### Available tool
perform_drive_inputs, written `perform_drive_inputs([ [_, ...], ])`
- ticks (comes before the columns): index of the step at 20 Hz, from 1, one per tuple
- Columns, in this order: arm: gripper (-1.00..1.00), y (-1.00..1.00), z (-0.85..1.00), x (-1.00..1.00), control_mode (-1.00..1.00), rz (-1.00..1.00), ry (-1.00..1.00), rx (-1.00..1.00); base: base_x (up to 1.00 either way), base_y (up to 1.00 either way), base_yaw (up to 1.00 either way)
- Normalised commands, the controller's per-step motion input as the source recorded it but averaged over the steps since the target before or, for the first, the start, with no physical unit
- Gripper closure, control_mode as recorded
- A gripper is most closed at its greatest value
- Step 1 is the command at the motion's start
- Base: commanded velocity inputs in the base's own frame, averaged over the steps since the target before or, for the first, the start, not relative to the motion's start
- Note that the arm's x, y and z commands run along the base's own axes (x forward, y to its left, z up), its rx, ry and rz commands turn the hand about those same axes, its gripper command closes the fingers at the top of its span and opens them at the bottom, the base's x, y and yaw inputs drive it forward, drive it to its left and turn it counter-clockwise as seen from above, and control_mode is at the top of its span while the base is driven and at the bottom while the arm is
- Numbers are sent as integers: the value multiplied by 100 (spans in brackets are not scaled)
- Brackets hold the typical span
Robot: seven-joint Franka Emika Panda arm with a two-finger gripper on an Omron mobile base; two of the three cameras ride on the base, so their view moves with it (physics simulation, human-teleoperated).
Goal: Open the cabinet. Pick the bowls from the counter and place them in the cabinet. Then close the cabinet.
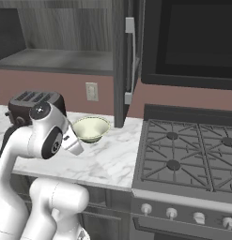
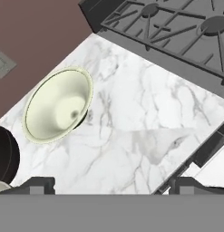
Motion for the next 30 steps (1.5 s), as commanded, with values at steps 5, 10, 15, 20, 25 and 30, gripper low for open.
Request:
perform_drive_inputs([
  [5,-100,-8,-12,25,-100,-1,0,2,0,0,0],
  [10,-100,-13,-13,24,-100,0,0,6,0,0,0],
  [15,-100,-10,-22,23,-100,0,0,9,0,0,0],
  [20,-100,-1,-27,30,-100,0,1,8,0,0,0],
  [25,-100,0,-21,36,-100,0,0,1,0,0,0],
  [30,-100,0,-21,44,-100,0,0,0,0,0,0],
])
